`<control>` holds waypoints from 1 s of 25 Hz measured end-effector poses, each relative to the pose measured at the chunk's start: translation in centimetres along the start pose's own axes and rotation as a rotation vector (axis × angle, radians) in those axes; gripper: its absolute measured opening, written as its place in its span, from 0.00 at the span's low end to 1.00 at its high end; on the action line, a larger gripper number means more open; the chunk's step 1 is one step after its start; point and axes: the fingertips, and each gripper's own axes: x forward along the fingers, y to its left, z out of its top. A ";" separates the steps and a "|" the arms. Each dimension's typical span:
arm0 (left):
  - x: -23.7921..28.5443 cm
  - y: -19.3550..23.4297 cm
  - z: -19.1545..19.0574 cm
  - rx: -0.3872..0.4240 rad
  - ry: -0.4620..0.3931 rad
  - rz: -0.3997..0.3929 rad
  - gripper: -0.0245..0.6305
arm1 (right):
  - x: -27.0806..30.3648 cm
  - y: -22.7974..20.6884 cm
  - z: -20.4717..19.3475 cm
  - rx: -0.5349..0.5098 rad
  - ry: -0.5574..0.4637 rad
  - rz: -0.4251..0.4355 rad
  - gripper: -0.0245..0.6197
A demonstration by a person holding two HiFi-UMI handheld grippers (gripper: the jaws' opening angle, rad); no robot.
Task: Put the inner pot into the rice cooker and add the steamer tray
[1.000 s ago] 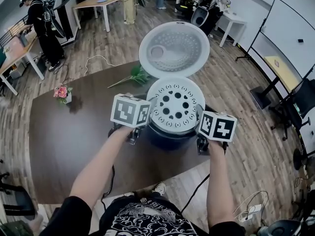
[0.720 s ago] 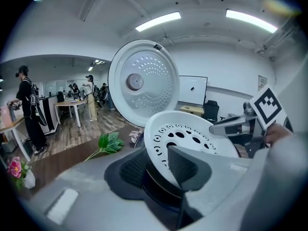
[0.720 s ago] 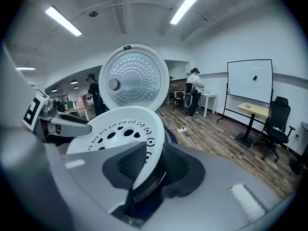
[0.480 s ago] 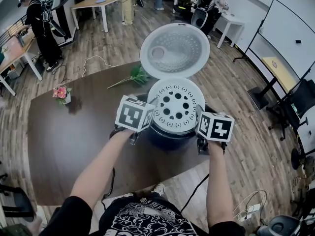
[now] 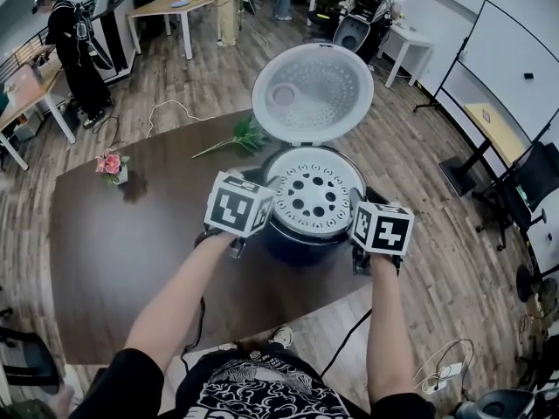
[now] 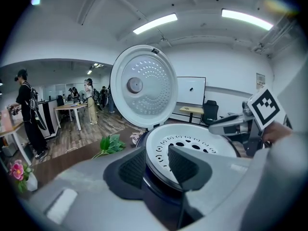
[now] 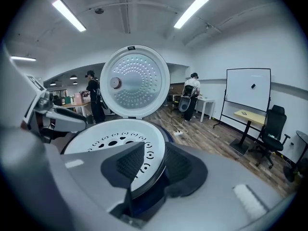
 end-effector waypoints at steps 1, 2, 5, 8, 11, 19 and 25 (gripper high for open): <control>-0.2 0.0 0.1 -0.002 -0.005 -0.001 0.26 | -0.1 0.0 0.1 -0.005 -0.001 -0.006 0.25; -0.3 0.1 0.2 -0.004 -0.009 -0.001 0.26 | -0.2 0.0 0.1 -0.007 -0.003 -0.007 0.25; -0.9 0.1 0.3 -0.012 -0.026 -0.003 0.26 | -0.7 0.5 0.5 -0.003 -0.018 0.003 0.25; -1.5 0.1 0.4 -0.012 -0.059 -0.004 0.26 | -1.4 1.2 0.8 -0.005 -0.046 0.015 0.25; -2.4 0.4 0.6 -0.016 -0.104 0.005 0.26 | -2.2 2.6 1.5 -0.007 -0.086 0.041 0.25; -6.3 2.7 0.0 -0.055 -0.183 0.061 0.26 | -3.8 7.6 3.8 -0.031 -0.191 0.121 0.20; -10.3 5.9 -0.4 -0.073 -0.246 0.147 0.26 | -4.1 12.7 5.0 -0.076 -0.241 0.213 0.15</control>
